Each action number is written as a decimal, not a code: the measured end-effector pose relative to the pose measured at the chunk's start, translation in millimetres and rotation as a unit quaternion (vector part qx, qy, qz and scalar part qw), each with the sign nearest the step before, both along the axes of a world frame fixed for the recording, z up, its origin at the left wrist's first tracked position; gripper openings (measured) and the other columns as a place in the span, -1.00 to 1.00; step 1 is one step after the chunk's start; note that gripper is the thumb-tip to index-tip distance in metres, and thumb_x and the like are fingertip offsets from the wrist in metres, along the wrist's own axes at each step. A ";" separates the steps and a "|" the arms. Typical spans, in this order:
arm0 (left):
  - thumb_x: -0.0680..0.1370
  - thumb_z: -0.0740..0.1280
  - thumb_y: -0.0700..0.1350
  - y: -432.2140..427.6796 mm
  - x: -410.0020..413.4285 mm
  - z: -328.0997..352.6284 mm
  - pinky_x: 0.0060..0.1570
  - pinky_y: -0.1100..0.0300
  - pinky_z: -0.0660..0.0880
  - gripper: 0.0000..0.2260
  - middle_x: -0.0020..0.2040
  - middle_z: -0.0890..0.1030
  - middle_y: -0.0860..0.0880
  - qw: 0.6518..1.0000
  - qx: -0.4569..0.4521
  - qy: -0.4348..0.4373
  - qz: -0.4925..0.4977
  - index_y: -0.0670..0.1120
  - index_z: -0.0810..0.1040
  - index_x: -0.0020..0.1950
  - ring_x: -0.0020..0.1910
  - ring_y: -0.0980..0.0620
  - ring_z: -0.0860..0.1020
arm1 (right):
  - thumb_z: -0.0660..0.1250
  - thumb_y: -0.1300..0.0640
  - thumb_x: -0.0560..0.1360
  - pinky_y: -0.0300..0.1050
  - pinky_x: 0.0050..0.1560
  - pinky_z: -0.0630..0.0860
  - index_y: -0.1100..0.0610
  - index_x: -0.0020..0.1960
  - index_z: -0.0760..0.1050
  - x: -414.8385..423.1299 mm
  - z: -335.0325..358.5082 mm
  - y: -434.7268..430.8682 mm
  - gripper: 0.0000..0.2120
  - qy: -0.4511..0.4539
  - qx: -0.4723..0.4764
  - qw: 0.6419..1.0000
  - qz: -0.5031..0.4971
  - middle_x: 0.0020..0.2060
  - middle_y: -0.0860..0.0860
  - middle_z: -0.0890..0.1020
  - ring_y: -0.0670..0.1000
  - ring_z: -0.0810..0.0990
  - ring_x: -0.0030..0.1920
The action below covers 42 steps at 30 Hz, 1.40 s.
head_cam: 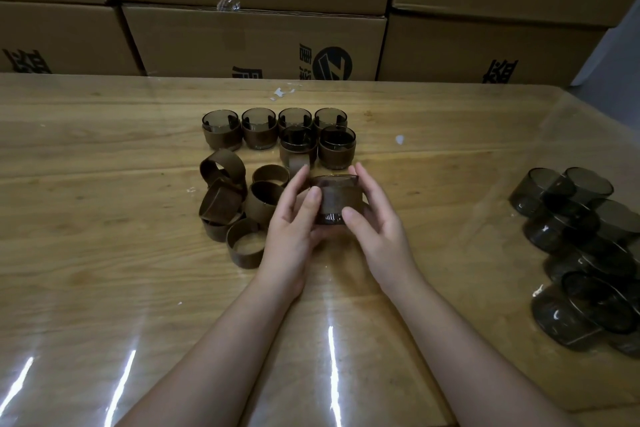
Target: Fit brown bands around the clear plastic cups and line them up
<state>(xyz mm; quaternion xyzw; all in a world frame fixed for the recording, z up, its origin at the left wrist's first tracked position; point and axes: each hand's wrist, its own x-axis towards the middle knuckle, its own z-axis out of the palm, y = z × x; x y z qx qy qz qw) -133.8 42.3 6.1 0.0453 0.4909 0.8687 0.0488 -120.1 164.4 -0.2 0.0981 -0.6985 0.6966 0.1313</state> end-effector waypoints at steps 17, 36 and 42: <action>0.44 0.37 -0.12 1.7 1.9 -4.3 0.13 0.01 0.55 -0.44 0.32 0.50 -0.13 0.995 -0.086 0.058 -0.013 -0.02 0.34 0.43 0.23 -0.06 0.56 | 0.31 0.18 0.52 -0.26 0.04 0.56 -0.12 0.30 0.39 -2.0 -1.4 6.3 -0.59 -0.007 -0.026 1.000 -0.008 0.07 -0.36 0.62 -0.15 0.64 0.10; 0.46 0.37 -0.12 1.9 4.3 -3.6 0.19 -0.04 0.53 -0.50 0.33 0.48 -0.13 0.990 -0.119 0.071 0.007 0.00 0.37 0.39 0.26 -0.03 0.54 | 0.29 0.23 0.54 -0.29 0.02 0.54 -0.05 0.32 0.40 -3.1 -3.9 7.4 -0.60 -0.020 -0.033 0.999 -0.013 0.10 -0.32 0.61 -0.12 0.63 0.11; 0.48 0.36 -0.17 3.4 3.9 -2.0 0.26 -0.06 0.48 -0.42 0.37 0.45 -0.07 0.993 -0.111 0.050 0.010 0.03 0.25 0.46 0.28 0.02 0.52 | 0.30 0.20 0.56 -0.41 0.02 0.49 -0.12 0.35 0.34 -5.2 -6.2 3.8 -0.57 -0.044 -0.032 0.998 -0.019 0.12 -0.45 0.55 -0.27 0.57 0.16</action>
